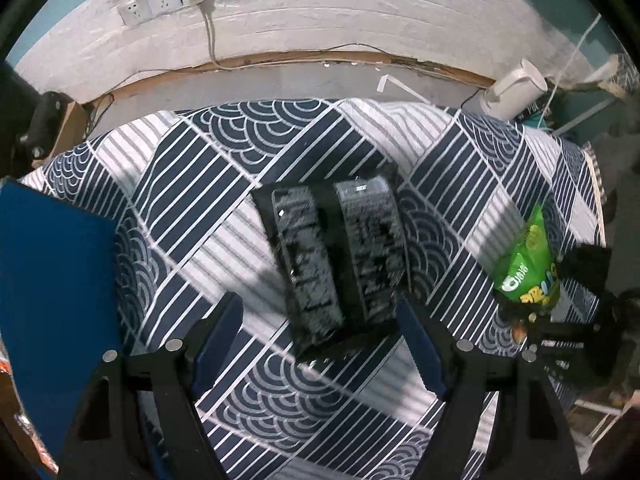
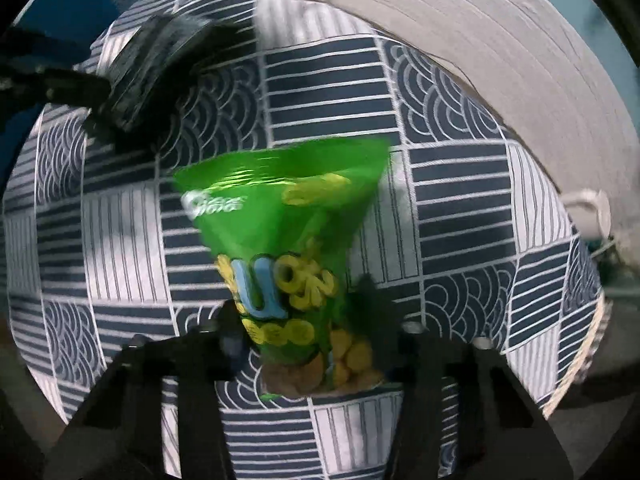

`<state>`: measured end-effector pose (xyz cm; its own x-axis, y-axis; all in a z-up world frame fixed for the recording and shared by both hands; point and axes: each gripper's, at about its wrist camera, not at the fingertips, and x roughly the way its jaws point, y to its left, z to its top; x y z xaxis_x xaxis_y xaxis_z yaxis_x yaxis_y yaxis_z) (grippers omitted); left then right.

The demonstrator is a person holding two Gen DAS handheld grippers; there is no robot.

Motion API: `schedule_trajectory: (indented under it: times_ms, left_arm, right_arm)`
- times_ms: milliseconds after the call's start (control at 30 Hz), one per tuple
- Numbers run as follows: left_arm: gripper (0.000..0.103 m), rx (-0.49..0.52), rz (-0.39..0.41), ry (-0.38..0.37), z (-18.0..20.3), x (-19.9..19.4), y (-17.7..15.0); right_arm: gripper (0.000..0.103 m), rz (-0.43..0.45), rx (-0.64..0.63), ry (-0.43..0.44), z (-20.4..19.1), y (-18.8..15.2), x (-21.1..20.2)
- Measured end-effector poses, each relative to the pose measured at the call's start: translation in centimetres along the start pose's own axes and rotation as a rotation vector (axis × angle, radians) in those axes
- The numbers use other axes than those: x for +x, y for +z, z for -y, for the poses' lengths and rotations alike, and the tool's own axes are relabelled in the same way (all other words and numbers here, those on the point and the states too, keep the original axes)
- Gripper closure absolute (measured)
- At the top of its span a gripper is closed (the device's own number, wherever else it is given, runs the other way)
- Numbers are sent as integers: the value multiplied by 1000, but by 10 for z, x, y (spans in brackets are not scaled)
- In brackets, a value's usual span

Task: Organize snacks
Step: 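Grasp the green peanut bag with the right tool while the left tool grasps the black bag, then lift the black bag and green peanut bag and carry both over the box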

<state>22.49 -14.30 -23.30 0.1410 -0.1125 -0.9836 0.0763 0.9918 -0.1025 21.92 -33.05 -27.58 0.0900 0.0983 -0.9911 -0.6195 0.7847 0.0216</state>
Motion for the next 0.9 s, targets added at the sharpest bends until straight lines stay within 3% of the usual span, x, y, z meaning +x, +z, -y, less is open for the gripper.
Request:
schedule_trajectory:
  times_ms: [200,467,633,800,833,900]
  left_arm:
    - [21,-54,5,-6,7,12,11]
    - [16,-113,10,-31,9,22,19]
    - [13,-157,-28,-43,8,35,23]
    - [10,-107,-12,-11,19,37,22]
    - [13,-92,-9,-1,21,37,21]
    - [27,-62,8,23,26,35,20]
  right_arm:
    - [71,34,119,71,27,8,-7]
    - [71,42,143,70,52,8,-7]
    - [71,43,140,68,38,0,-4]
    - [71,47,154,63,30,-1,-6]
    - [71,49,154,59,28,0,-6]
    - [71,51,155,52,25,2,-9]
